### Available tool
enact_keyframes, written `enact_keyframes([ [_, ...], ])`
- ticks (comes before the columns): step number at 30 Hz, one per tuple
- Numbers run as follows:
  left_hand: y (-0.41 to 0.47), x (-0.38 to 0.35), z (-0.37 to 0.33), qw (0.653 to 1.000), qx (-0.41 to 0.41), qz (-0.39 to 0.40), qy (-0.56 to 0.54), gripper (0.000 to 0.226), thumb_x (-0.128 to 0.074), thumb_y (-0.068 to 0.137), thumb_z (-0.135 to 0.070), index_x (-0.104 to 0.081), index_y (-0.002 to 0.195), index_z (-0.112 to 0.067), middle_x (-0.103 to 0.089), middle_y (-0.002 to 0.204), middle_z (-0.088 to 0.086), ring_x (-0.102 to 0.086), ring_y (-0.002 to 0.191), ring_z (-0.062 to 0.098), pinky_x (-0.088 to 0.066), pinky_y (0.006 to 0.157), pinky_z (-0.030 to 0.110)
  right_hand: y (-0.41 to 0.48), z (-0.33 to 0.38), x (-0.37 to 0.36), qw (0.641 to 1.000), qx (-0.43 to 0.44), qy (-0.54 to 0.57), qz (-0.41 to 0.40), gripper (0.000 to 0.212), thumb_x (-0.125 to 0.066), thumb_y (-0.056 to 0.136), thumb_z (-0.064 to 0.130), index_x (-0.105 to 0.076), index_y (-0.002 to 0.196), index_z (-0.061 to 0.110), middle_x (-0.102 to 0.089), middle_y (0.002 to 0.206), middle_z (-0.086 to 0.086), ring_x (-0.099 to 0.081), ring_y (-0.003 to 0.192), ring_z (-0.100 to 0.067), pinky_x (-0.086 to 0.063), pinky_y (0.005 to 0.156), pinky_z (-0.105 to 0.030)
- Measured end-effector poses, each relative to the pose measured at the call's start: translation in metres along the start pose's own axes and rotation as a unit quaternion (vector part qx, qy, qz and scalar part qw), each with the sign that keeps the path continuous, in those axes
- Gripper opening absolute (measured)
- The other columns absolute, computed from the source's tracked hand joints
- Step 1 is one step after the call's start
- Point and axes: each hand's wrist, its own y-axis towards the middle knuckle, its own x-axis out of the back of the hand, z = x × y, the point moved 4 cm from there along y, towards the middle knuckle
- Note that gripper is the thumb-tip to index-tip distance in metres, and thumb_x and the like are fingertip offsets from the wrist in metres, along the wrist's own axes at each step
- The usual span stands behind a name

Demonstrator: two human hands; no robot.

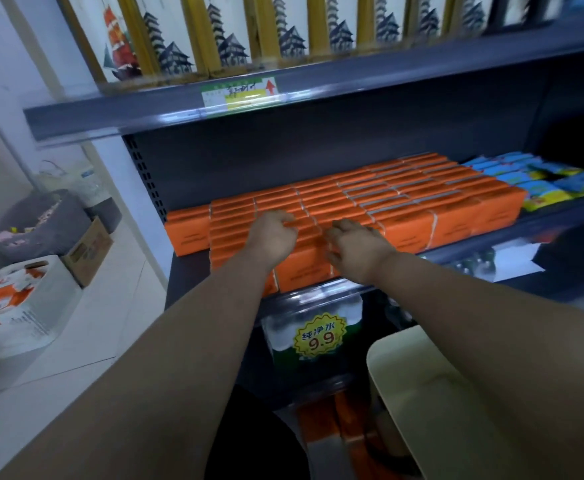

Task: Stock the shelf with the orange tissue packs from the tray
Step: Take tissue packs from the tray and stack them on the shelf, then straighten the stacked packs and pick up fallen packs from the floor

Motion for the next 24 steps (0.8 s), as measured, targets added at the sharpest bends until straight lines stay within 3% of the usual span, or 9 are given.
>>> enact_keyframes([
  [6,-0.033,-0.074,-0.033,0.994,-0.013,0.104,0.038,0.033,-0.059,0.091,-0.013,-0.062,0.125,-0.012,-0.058,0.132,0.008,-0.056,0.118,0.025,-0.044,0.099,0.028,-0.071,-0.067,-0.019,0.997,-0.062,-0.037,0.038,0.053,-0.046,0.097,0.027,-0.031,0.146,0.016,-0.024,0.155,-0.006,-0.017,0.145,-0.022,-0.018,0.116,-0.043],
  [10,-0.069,-0.133,-0.038,0.979,-0.007,0.178,0.099,0.01,-0.055,0.093,-0.012,-0.065,0.093,-0.013,-0.058,0.107,0.015,-0.057,0.098,0.023,-0.045,0.086,0.029,-0.13,-0.119,-0.046,0.987,-0.117,-0.063,0.092,0.053,-0.048,0.094,0.022,-0.033,0.145,0.018,-0.028,0.152,-0.005,-0.02,0.143,-0.023,-0.023,0.114,-0.043],
  [13,-0.091,-0.179,-0.029,0.963,-0.002,0.233,0.133,0.033,-0.053,0.094,-0.013,-0.057,0.126,-0.006,-0.05,0.138,0.014,-0.053,0.119,0.028,-0.045,0.096,0.032,-0.171,-0.15,-0.069,0.978,-0.157,-0.069,0.121,0.052,-0.045,0.097,0.022,-0.03,0.146,0.02,-0.024,0.155,-0.003,-0.016,0.145,-0.022,-0.019,0.116,-0.042],
  [14,-0.099,-0.193,-0.023,0.955,0.01,0.256,0.147,0.039,-0.051,0.095,-0.014,-0.051,0.133,-0.006,-0.046,0.142,0.013,-0.052,0.119,0.028,-0.044,0.094,0.032,-0.183,-0.158,-0.078,0.974,-0.167,-0.069,0.135,0.052,-0.045,0.097,0.023,-0.03,0.146,0.02,-0.024,0.154,-0.003,-0.016,0.144,-0.022,-0.02,0.115,-0.041],
  [15,-0.106,-0.206,-0.017,0.947,0.025,0.28,0.158,0.039,-0.049,0.095,-0.015,-0.049,0.134,-0.006,-0.047,0.138,0.013,-0.054,0.107,0.026,-0.044,0.088,0.032,-0.194,-0.165,-0.088,0.97,-0.177,-0.068,0.152,0.052,-0.044,0.097,0.025,-0.029,0.146,0.02,-0.023,0.155,-0.003,-0.016,0.144,-0.022,-0.02,0.115,-0.04],
  [18,-0.125,-0.238,-0.001,0.923,0.064,0.327,0.193,0.018,-0.044,0.096,-0.011,-0.055,0.107,-0.003,-0.048,0.088,0.007,-0.041,0.065,0.015,-0.036,0.059,0.027,-0.221,-0.178,-0.118,0.957,-0.205,-0.053,0.2,0.053,-0.046,0.095,0.028,-0.031,0.146,0.022,-0.026,0.153,-0.003,-0.019,0.143,-0.021,-0.02,0.115,-0.042],
  [20,-0.13,-0.257,0.008,0.908,0.072,0.347,0.223,0.027,-0.043,0.097,-0.011,-0.056,0.117,0.0,-0.049,0.085,0.007,-0.049,0.07,0.02,-0.035,0.053,0.026,-0.23,-0.183,-0.136,0.95,-0.217,-0.038,0.221,0.052,-0.048,0.094,0.024,-0.034,0.144,0.021,-0.031,0.15,-0.004,-0.026,0.14,-0.022,-0.025,0.112,-0.042],
  [22,-0.132,-0.272,0.019,0.9,0.07,0.357,0.239,0.035,-0.044,0.097,-0.012,-0.051,0.128,0.003,-0.058,0.113,0.014,-0.058,0.103,0.029,-0.048,0.075,0.031,-0.233,-0.184,-0.15,0.948,-0.217,-0.032,0.228,0.053,-0.049,0.094,0.022,-0.034,0.144,0.02,-0.032,0.149,-0.004,-0.028,0.138,-0.022,-0.028,0.11,-0.042],
  [24,-0.135,-0.283,0.033,0.887,0.098,0.36,0.273,0.048,-0.046,0.095,-0.015,-0.038,0.139,0.004,-0.046,0.138,0.019,-0.049,0.124,0.034,-0.044,0.1,0.037,-0.231,-0.184,-0.16,0.951,-0.205,-0.032,0.23,0.053,-0.05,0.094,0.023,-0.033,0.144,0.019,-0.032,0.149,-0.004,-0.027,0.139,-0.022,-0.029,0.11,-0.041],
])
